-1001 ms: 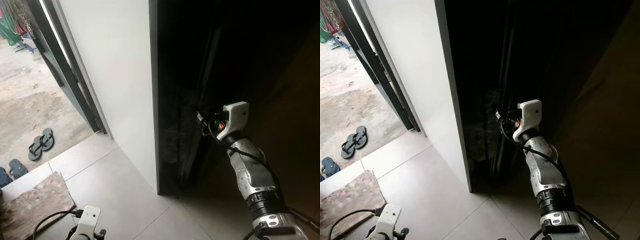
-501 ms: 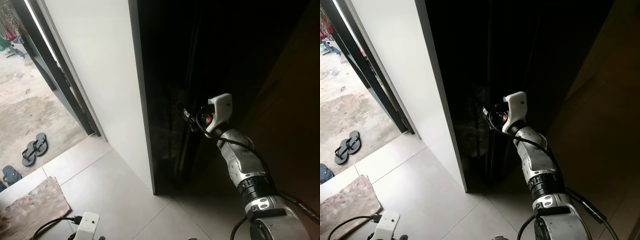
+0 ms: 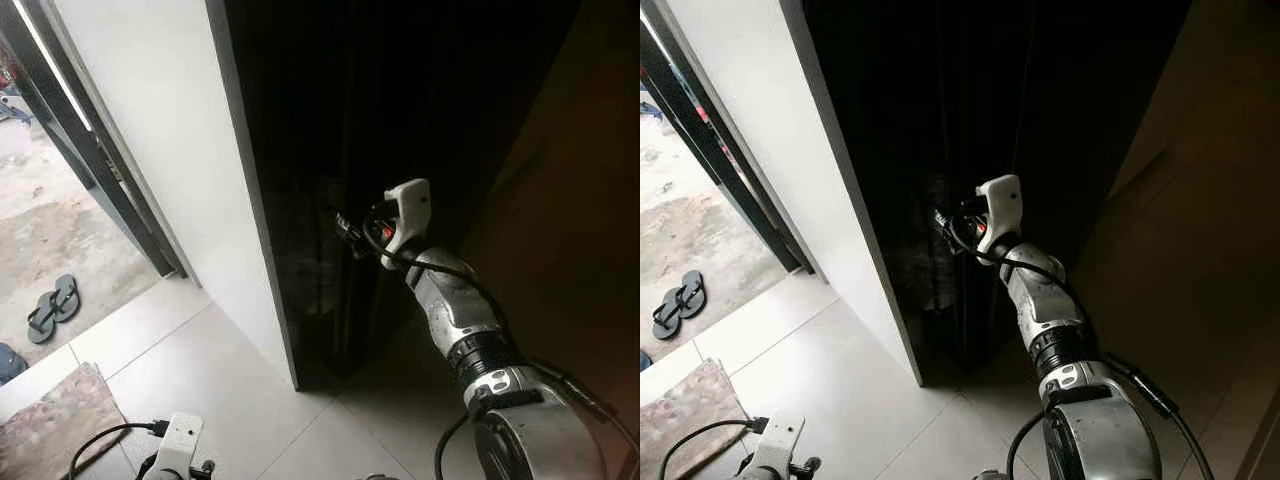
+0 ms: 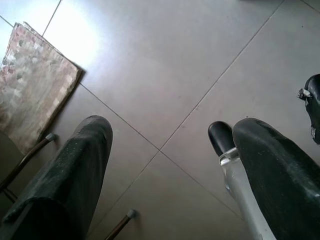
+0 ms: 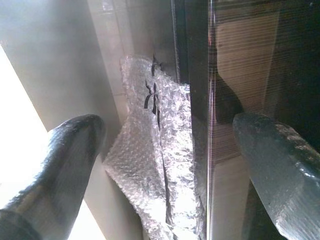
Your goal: Restocking fridge
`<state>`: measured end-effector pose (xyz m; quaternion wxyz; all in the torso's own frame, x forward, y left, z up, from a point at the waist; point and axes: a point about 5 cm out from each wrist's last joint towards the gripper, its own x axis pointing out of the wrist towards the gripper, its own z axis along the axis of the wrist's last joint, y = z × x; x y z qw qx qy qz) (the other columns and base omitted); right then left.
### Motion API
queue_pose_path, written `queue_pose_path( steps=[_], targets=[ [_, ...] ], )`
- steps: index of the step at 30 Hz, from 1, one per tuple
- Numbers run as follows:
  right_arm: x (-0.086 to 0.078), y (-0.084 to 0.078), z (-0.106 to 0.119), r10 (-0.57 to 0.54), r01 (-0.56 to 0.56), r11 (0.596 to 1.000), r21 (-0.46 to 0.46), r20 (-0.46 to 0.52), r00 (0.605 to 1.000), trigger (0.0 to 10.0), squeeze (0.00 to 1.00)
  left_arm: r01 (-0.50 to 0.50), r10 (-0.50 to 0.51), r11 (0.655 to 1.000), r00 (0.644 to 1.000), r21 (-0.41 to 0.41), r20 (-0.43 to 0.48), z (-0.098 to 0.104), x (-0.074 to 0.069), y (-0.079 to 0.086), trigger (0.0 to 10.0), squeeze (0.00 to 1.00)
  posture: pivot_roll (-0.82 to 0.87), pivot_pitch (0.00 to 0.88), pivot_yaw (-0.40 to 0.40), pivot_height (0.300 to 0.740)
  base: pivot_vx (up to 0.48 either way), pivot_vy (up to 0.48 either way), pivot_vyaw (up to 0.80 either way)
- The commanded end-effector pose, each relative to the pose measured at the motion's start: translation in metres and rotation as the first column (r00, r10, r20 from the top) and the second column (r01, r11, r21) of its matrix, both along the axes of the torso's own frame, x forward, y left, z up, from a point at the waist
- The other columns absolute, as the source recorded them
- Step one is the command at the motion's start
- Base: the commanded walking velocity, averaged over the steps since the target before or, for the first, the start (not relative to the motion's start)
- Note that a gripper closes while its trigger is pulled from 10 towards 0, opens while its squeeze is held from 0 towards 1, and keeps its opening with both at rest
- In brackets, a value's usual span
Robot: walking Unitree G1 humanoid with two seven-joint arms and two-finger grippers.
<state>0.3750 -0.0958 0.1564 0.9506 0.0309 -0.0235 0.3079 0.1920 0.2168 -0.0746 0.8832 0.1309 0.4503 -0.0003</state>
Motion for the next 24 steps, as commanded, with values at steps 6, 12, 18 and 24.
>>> queue_pose_path(
  steps=[6, 12, 18, 24],
  targets=[
    [-0.011, 0.026, 0.004, 0.134, -0.133, 0.991, -0.022, 0.054, 0.989, 10.0, 0.00, -0.011, 0.012, 1.000, 0.999, 0.009, -0.052, -0.006, -0.013, 0.003, 10.0, 0.00, -0.04, 0.074, 0.035, 0.740, 0.000, 0.000, 0.00],
    [-0.024, 0.004, -0.003, 0.072, -0.072, 0.997, -0.002, 0.074, 0.995, 10.0, 0.00, -0.018, 0.019, 1.000, 0.998, 0.013, -0.063, -0.008, -0.020, 0.009, 10.0, 0.00, -0.04, 0.084, 0.027, 0.740, 0.000, 0.000, 0.00],
    [-0.056, -0.029, -0.006, -0.032, 0.035, 0.999, -0.026, 0.126, 0.992, 10.0, 0.00, -0.018, 0.019, 1.000, 0.997, 0.011, -0.075, -0.010, -0.025, 0.012, 10.0, 0.00, -0.05, 0.088, 0.020, 0.740, 0.000, 0.000, 0.00],
    [-0.074, -0.063, -0.007, -0.156, 0.150, 0.987, 0.061, 0.108, 0.982, 10.0, 0.00, -0.019, 0.020, 1.000, 0.997, 0.009, -0.081, -0.011, -0.028, 0.011, 10.0, 0.00, -0.06, 0.088, 0.013, 0.740, 0.000, 0.000, 0.00]
  ],
)
